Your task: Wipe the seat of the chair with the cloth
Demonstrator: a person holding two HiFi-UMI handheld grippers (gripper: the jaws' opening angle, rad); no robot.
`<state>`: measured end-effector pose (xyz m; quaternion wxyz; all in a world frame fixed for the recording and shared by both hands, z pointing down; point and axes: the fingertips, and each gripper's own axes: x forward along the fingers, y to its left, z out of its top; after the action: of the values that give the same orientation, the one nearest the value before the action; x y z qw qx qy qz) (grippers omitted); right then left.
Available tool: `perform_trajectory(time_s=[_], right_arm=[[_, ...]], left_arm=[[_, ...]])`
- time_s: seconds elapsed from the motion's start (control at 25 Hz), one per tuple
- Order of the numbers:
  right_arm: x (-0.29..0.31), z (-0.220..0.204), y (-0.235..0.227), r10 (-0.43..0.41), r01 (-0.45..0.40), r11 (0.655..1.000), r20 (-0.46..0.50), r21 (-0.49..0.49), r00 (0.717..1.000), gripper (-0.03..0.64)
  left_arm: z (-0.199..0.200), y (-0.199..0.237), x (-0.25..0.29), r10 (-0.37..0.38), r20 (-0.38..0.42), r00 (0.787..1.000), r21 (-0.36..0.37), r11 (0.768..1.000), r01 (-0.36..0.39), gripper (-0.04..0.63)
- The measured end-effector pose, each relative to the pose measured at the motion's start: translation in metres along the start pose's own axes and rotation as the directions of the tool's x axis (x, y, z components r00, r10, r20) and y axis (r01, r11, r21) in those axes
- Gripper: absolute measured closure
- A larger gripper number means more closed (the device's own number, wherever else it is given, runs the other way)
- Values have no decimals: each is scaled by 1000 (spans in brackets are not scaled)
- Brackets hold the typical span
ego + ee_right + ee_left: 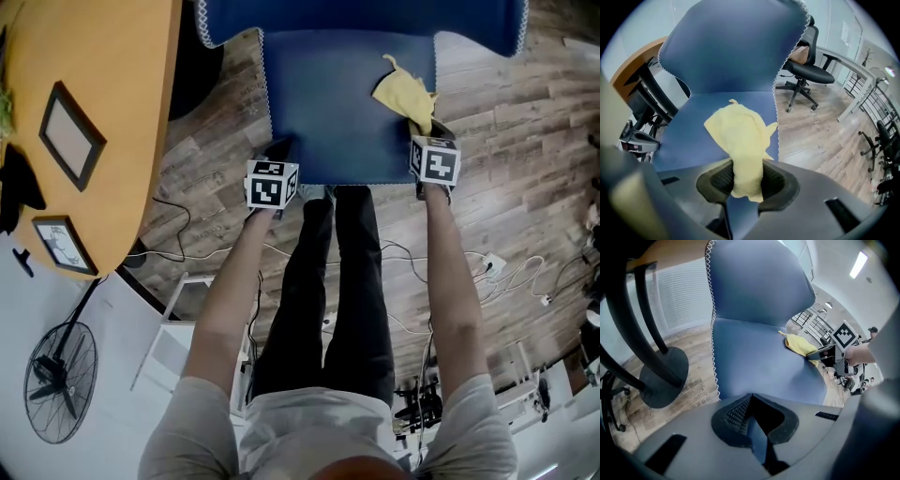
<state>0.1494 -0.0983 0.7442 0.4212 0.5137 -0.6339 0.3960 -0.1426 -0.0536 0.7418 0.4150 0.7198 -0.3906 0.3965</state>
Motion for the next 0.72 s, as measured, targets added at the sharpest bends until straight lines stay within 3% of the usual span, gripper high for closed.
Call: perform_trajectory(time_s=[0.72], right_arm=[[-3,-16,56,-72,72,997,-37,14,997,485]], left_arm=[[-11,-1,-8,-53,39,998,-3,999,53,568]])
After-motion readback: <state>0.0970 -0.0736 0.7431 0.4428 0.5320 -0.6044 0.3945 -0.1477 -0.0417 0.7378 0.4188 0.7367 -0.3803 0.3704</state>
